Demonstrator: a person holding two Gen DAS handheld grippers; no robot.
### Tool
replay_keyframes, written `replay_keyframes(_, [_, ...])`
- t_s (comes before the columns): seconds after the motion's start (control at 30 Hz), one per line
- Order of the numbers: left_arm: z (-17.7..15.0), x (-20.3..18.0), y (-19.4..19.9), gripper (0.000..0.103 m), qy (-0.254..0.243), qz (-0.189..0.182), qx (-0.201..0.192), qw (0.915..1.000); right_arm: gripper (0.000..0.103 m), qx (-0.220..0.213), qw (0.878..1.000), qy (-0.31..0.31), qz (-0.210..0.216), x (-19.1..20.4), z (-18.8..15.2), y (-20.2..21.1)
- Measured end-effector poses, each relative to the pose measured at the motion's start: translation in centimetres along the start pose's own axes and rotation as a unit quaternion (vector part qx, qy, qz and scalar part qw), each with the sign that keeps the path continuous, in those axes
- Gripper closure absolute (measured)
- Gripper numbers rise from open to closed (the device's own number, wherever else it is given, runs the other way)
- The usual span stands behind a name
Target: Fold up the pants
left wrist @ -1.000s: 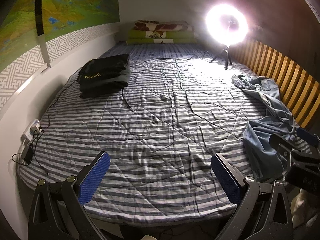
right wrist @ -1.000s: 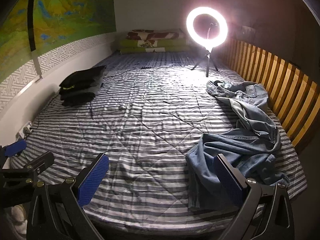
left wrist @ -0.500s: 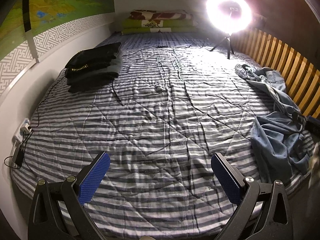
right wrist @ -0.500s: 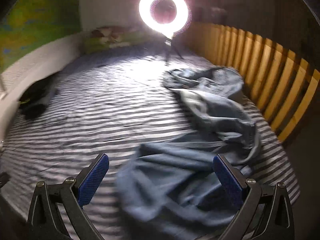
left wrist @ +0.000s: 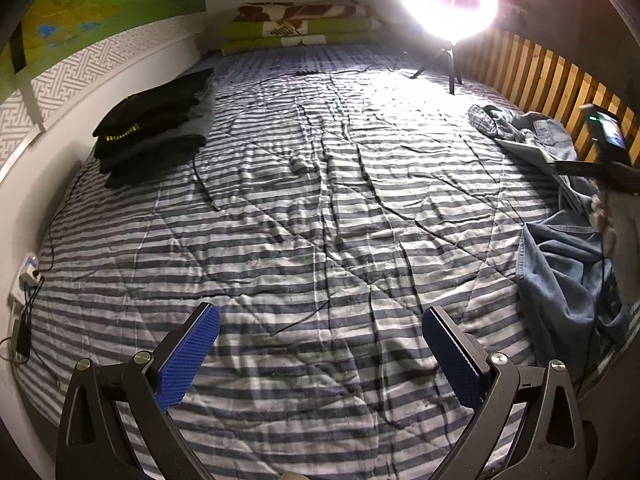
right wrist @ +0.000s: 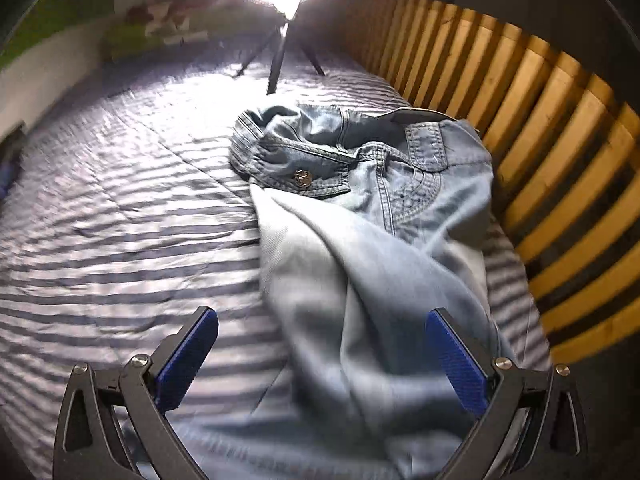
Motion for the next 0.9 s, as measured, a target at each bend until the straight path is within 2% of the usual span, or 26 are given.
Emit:
replay_keyframes(0.13, [0.0, 0.5, -1.3, 0.001, 0.0, 0.012, 0.009, 0.9999, 0.002, 0.017, 0.999, 0.028, -0.033, 0.4, 0.8, -3.0])
replay_keyframes(0.17, [-0.1, 0.8, -1.6, 0.001, 0.003, 0.014, 0.012, 0.9998, 0.007, 0.025, 0.998, 0.032, -0.037, 0.3, 0.8, -3.6])
replay_keyframes(0.23, [-0.3, 1.4, -2.1, 0.001, 0.011, 0.015, 0.021, 0.9996, 0.026, 0.041, 0.997, 0.04, -0.05, 0.1, 0.6, -4.6])
replay_keyframes(0.3, [-0.4, 2.0, -2.4, 0.001, 0.021, 0.016, 0.025, 0.9993, 0.061, 0.054, 0.996, 0.042, -0.061, -0.4, 0.6, -5.3])
replay_keyframes(0.33, [-0.5, 2.4, -2.5, 0.001, 0.027, 0.015, 0.024, 0.9992, 0.073, 0.057, 0.996, 0.039, -0.058, -0.5, 0.6, -5.4])
replay_keyframes(0.37, [-0.6, 2.7, -2.5, 0.001, 0.032, 0.013, 0.024, 0.9991, 0.092, 0.061, 0.996, 0.031, -0.06, -1.0, 0.7, -5.3])
replay_keyframes(0.4, [-0.7, 3.0, -2.5, 0.001, 0.036, 0.01, 0.025, 0.999, 0.097, 0.062, 0.996, 0.022, -0.06, -1.3, 0.8, -5.1])
replay_keyframes(0.53, [-1.4, 3.9, -2.5, 0.003, 0.047, -0.004, 0.031, 0.9984, 0.099, 0.033, 0.999, -0.008, -0.015, -1.1, 2.2, -2.0])
replay_keyframes(0.6, [-1.5, 4.4, -2.1, 0.009, 0.052, -0.004, 0.026, 0.9983, 0.099, 0.021, 1.0, -0.012, 0.012, 0.0, 2.7, 0.0])
replay_keyframes(0.67, [-1.3, 5.1, -1.4, 0.009, 0.06, -0.004, 0.018, 0.998, 0.099, 0.007, 0.999, -0.018, 0.042, 1.4, 3.0, 2.6])
replay_keyframes(0.73, [-1.2, 5.6, -0.6, 0.009, 0.068, -0.009, 0.011, 0.9976, 0.099, -0.017, 0.998, -0.002, 0.053, 3.1, 3.4, 5.5])
replay_keyframes(0.83, [-0.9, 6.8, 0.9, 0.009, 0.075, -0.008, -0.004, 0.9972, 0.1, -0.038, 0.994, 0.016, 0.098, 6.9, 3.3, 10.0])
replay_keyframes(0.9, [-0.9, 7.7, 1.8, 0.009, 0.083, -0.005, -0.012, 0.9965, 0.1, -0.05, 0.99, 0.05, 0.119, 10.2, 2.8, 13.0])
Point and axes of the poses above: each gripper's, at about its wrist camera, not at the fingertips, and y roughly against the way its jaws point, x to its left, z to its top, the point moved 10 cm from there along -y, roughly the way its jaws point, and after that the axes turned 1 degree about x, right-handed, at the moved point
